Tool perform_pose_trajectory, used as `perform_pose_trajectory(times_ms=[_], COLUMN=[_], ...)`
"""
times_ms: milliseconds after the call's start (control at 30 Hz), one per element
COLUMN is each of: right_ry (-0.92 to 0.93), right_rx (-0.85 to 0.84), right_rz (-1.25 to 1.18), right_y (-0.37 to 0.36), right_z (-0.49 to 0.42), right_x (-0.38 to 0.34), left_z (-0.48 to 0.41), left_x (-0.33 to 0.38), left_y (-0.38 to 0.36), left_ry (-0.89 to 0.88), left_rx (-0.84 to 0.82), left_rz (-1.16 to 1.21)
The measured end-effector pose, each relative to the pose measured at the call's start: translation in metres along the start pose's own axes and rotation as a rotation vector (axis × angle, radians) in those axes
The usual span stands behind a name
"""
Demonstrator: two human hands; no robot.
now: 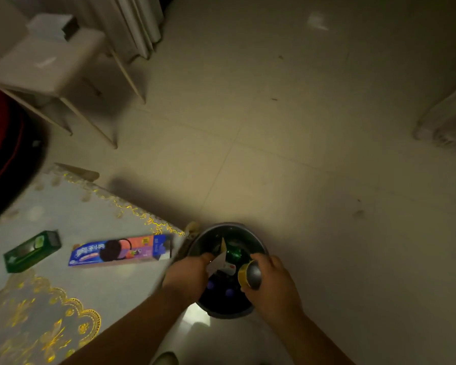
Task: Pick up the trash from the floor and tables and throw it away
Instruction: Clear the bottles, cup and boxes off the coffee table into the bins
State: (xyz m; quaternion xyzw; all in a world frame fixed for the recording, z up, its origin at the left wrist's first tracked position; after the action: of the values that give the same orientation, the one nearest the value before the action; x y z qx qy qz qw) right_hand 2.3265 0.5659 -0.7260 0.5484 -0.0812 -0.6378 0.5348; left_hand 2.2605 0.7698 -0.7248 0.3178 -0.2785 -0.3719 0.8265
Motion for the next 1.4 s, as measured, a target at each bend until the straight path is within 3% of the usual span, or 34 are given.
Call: perform_pose_trajectory(times_ms=[267,533,833,967,1167,1400], right_ry=[-0.027,-0.059,0.047,0.142,0.236,0.376], right_rx=[-0.004,-0.021,-0.026,0.027,-0.022,-0.048], right_rz=[0.041,0.075,0.127,0.211,0.282,0.354], right_y=[-0.058,-0.049,0.045,0.112,0.189,0.196], right_z=[-0.021,0.006,0.057,0.068,0.090,0.111], right_x=[0.052,0.044,-0.046,-0.105,-0.188,-0.262], left_z=[-0.053,-0.032,0.085,0.152,0.231,0.292], left_x=[-0.031,-0.035,-0.025,-0.006,0.003,-0.038], left_y=[-0.064,-0.050,0.062,0.140,0.221,0.263], left_ry=[0.015,-0.006,-0.067,-0.119,-0.058,0.102], left_rx=[0.009,0.031,0.177,0.341,0.453,0.450], left_rz=[-0.060,-0.055,-0.091,-0.128,-0.082,-0.038])
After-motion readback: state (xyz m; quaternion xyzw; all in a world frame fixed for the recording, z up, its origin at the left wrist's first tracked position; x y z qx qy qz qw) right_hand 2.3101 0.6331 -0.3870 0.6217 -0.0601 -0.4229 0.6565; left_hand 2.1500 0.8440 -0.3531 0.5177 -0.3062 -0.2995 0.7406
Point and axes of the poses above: each hand's wrist, its own z-axis away from the middle knuckle, its own y-axis out of the back of the hand, x = y × z, the point moved 2 cm from there along -z, towards the middle knuckle, and after that the axes turned 4 degrees about y, right-handed, at the moved point
